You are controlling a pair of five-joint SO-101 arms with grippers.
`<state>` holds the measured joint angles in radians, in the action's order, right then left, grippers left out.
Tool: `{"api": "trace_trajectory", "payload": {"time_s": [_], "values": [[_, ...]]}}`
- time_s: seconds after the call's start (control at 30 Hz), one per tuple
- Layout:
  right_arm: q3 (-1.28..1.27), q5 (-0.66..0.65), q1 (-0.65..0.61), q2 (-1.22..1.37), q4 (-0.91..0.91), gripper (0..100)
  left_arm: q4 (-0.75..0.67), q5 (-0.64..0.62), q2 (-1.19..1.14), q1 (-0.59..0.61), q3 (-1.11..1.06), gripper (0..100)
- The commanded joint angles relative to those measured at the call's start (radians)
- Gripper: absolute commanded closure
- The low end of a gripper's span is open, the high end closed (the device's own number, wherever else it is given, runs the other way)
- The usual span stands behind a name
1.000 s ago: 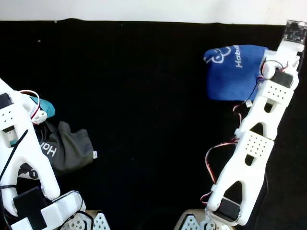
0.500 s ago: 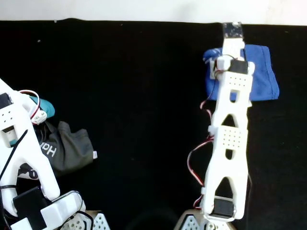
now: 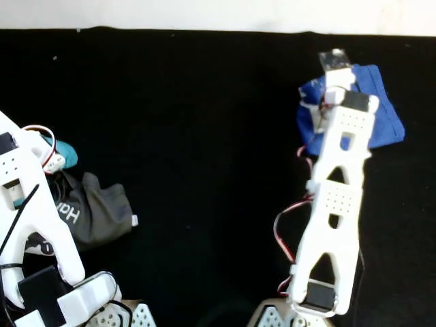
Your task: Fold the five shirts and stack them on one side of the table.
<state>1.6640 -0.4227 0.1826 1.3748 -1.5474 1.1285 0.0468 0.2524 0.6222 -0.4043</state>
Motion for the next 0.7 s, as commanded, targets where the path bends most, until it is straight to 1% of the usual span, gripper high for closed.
{"api": "trace_trajectory", "payload": {"time_s": [0.0, 0.07, 0.13, 0.27, 0.33, 0.5, 0.6, 0.67], "values": [[0.102, -0.012, 0.031, -0.125, 0.002, 96.1, -0.011, 0.006, 0.047, -0.001, 0.004, 99], [0.102, 0.054, 0.022, -0.154, 0.019, 88.9, -0.009, 0.006, 0.047, -0.001, 0.004, 99], [0.102, 0.160, 0.021, -0.182, 0.048, 82.6, -0.009, 0.006, 0.047, 0.002, 0.004, 99], [0.097, 0.308, 0.008, -0.228, 0.119, 82.6, -0.009, 0.006, 0.047, 0.004, 0.004, 99], [0.097, 0.341, -0.022, -0.240, 0.142, 83.0, -0.011, 0.006, 0.047, 0.004, 0.004, 99], [0.096, 0.331, -0.166, -0.262, 0.142, 83.0, -0.014, 0.006, 0.047, -0.001, 0.004, 99], [0.094, 0.226, -0.252, -0.239, 0.148, 83.0, -0.014, 0.008, 0.047, -0.001, 0.004, 99], [0.094, 0.169, -0.288, -0.205, 0.151, 83.0, -0.014, 0.008, 0.047, 0.004, 0.004, 99]]}}
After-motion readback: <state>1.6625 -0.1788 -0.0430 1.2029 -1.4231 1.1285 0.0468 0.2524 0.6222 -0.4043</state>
